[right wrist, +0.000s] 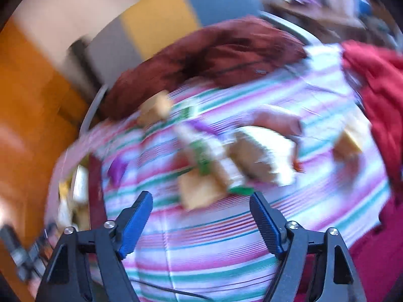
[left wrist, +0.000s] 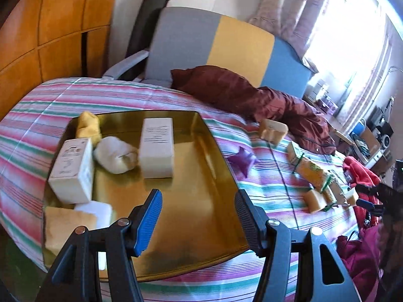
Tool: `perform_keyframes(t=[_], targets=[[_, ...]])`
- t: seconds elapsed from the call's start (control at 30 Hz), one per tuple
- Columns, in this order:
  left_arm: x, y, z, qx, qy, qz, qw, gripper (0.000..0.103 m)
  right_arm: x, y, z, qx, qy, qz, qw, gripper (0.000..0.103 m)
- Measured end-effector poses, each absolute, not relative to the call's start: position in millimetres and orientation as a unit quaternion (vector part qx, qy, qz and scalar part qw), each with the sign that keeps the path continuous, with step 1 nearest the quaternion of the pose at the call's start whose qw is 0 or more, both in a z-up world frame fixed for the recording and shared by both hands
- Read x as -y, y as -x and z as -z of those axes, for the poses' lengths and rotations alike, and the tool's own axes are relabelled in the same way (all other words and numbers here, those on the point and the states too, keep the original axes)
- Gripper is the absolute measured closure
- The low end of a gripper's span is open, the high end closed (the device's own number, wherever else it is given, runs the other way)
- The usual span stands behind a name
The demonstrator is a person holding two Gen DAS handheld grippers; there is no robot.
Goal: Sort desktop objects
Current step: 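Reach the right gripper toward the white printed snack bag while the left approaches the pile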
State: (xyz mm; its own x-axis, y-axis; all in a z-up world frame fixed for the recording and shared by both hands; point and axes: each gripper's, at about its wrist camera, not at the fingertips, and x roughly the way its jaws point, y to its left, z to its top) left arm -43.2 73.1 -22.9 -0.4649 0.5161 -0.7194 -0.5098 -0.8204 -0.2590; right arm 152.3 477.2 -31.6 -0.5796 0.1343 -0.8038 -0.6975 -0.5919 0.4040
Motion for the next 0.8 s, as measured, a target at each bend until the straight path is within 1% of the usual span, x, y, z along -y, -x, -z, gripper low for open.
perform_keyframes(t=[0.03,0.13,0.17,0.33,0.4,0.57,0.67,0.8], targets=[[-76.7,42.9,22.6,0.001,0.422,-0.854,0.304,0.042,-488.7,-155.3,34.0,-0.379,0.378,-0.800,0.270,0.017],[-88.1,40.4,20.7,-0.005,0.424,-0.847,0.321,0.042,-513.2,-153.2,43.5,-0.409,0.377,-0.787,0.267,0.013],[-92.4,40.0,20.0,-0.007,0.426,-0.843,0.328,0.042,-520.1,-149.9,47.9,-0.414,0.380,-0.784,0.264,0.010],[-116.5,34.9,16.9,-0.021,0.429,-0.827,0.362,0.042,-551.5,-131.0,79.8,-0.415,0.403,-0.764,0.287,0.009],[-127.0,33.7,17.4,-0.023,0.434,-0.819,0.374,0.042,-560.2,-127.3,91.2,-0.425,0.409,-0.757,0.281,0.009],[-160.4,33.2,22.9,-0.014,0.459,-0.787,0.412,0.042,-565.6,-117.3,99.7,-0.420,0.426,-0.755,0.269,0.009],[-184.1,29.3,26.0,-0.017,0.468,-0.769,0.434,0.042,-565.1,-109.2,105.8,-0.415,0.440,-0.749,0.269,0.003],[-215.8,24.6,32.0,-0.012,0.485,-0.741,0.464,0.042,-567.0,-106.3,113.4,-0.420,0.451,-0.742,0.262,0.002]])
